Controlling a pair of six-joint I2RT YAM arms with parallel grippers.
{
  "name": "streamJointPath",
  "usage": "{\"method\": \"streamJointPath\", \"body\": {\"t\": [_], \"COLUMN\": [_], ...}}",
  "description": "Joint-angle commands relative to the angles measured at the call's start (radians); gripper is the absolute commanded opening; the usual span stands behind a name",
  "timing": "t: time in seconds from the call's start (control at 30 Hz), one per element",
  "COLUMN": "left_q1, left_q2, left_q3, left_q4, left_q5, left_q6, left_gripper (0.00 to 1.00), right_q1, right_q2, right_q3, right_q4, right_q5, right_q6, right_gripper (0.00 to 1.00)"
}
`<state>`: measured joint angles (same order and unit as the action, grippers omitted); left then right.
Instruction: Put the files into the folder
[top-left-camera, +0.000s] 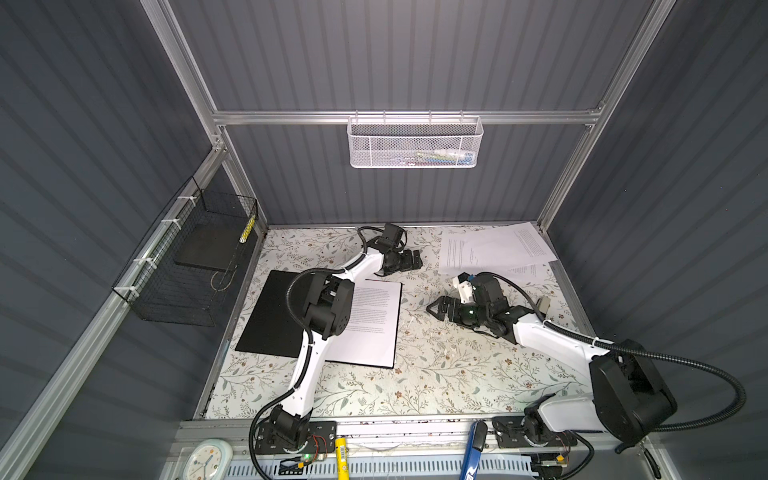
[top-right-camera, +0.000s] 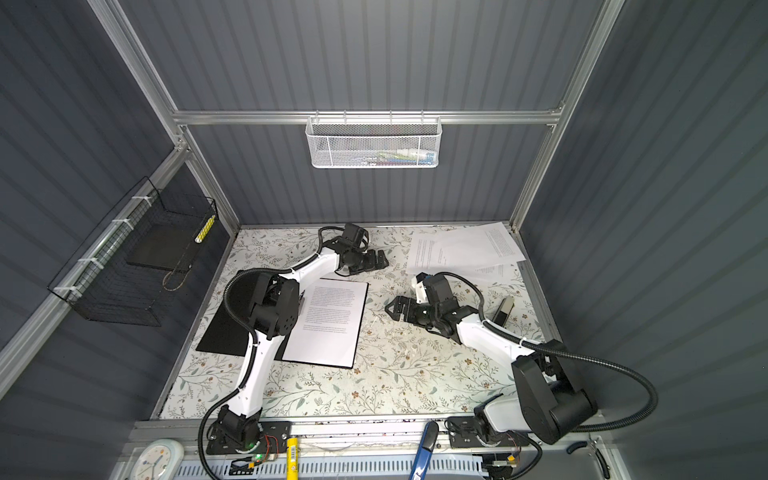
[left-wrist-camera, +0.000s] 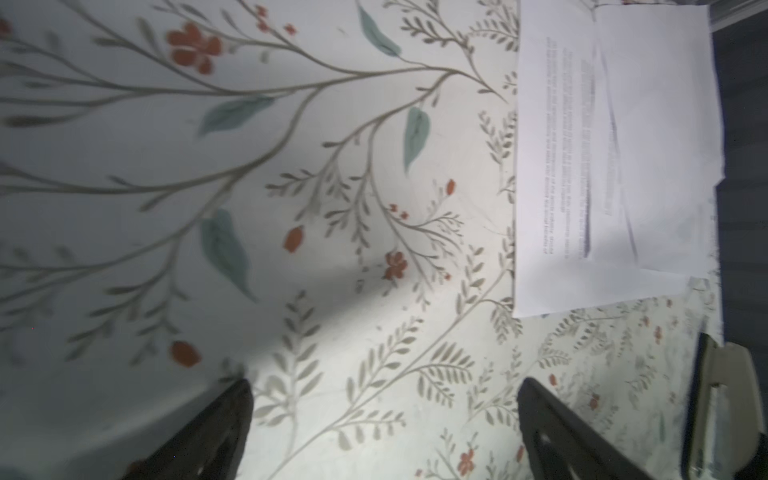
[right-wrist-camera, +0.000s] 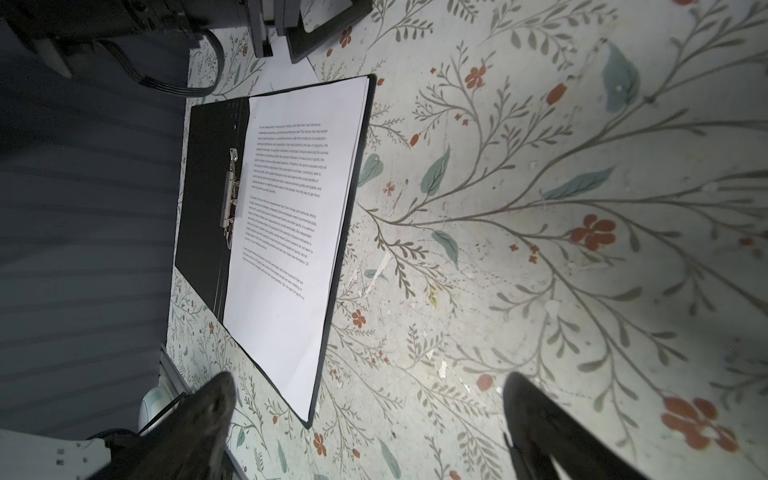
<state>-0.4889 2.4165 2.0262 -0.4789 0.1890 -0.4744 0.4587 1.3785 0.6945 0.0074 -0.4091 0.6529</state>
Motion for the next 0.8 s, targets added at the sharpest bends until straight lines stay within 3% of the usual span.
{"method": "streamJointPath", "body": {"t": [0.0,0.27,0.77], "left_q1": [0.057,0.102,0.105], "left_q2": [-0.085,-0.174,-0.153], "left_q3": [0.031,-0.104,-0.181], "left_q4": [-0.145,-0.190,-0.181], "left_q5": [-0.147,-0.253,-0.230], "left_q6": [0.086,0.164,0.158], "left_gripper": [1.00,1.00,1.00], "right_q1": [-0.002,0.000,-0.002], "right_q2": [0.016,0.053,0.050], "right_q3": [-0.012,-0.005,0.001], "right_q4": [0.008,0.038,0.016], "right_q5": [-0.034,-0.069,-0.059], "right_q6": [-0.007,0.007,-0.001], "right_gripper": [0.99,0.99,0.99]}}
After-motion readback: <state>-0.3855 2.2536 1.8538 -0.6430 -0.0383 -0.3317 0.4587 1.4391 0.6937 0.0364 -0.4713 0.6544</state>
